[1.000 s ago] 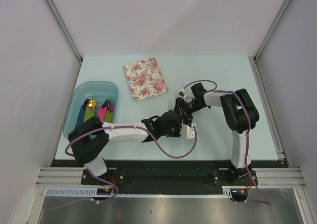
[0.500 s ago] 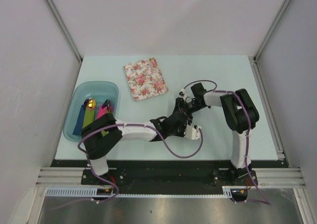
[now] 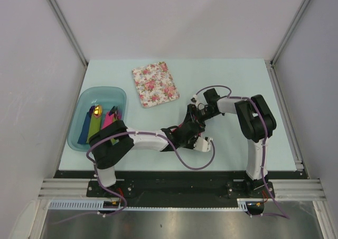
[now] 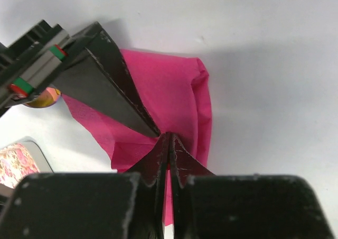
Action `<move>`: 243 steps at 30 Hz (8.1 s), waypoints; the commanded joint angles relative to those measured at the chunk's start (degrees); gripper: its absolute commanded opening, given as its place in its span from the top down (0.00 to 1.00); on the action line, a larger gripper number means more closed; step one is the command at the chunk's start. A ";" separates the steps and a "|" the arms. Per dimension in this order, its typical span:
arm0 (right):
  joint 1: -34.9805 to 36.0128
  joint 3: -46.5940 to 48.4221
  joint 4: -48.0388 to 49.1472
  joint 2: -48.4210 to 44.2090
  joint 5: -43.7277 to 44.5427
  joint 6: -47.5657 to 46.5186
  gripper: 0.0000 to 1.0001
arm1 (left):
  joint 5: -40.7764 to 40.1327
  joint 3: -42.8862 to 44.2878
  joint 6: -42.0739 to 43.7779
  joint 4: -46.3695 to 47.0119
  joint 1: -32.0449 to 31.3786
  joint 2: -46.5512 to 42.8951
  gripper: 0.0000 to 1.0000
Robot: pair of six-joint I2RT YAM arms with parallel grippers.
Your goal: Place the utensils on the paper napkin and roll it up
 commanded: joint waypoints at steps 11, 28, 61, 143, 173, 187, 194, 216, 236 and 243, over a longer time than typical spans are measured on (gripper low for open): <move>-0.95 3.51 0.27 -4.26 2.87 -1.31 0.25 | 1.91 -3.01 -0.36 -2.59 2.10 0.43 0.96; -5.17 2.81 -2.28 -8.14 7.08 -2.09 0.56 | 4.64 -3.36 -1.07 -1.18 3.15 -0.01 0.97; -0.78 3.51 -0.08 0.83 16.22 -3.68 0.89 | 46.89 -0.72 -60.51 -5.41 28.02 -14.10 0.54; -0.25 4.66 -0.87 0.83 22.20 -10.35 0.76 | 43.22 4.55 -72.79 -8.04 33.04 4.13 0.98; -2.27 0.87 -0.26 -1.01 18.51 -10.62 0.81 | 47.36 1.39 -82.55 16.22 25.83 12.29 0.94; -3.15 2.55 -3.07 -13.05 19.91 -8.68 0.75 | 44.01 2.61 -82.54 10.68 26.01 15.99 1.00; -0.60 2.02 -2.81 -10.95 23.17 -9.74 0.78 | 44.19 2.88 -82.19 10.59 26.01 15.99 1.00; 0.54 0.09 -1.76 -0.22 28.35 -14.84 0.86 | 47.00 1.12 -81.57 16.04 25.74 5.27 0.77; 0.63 -1.85 -1.05 -1.36 28.70 -19.23 0.87 | 45.32 1.30 -73.41 8.40 25.56 4.06 0.67; 0.72 -2.90 -0.43 -1.72 29.06 -19.41 0.87 | 43.49 -3.27 -65.59 -4.33 33.55 -9.93 0.25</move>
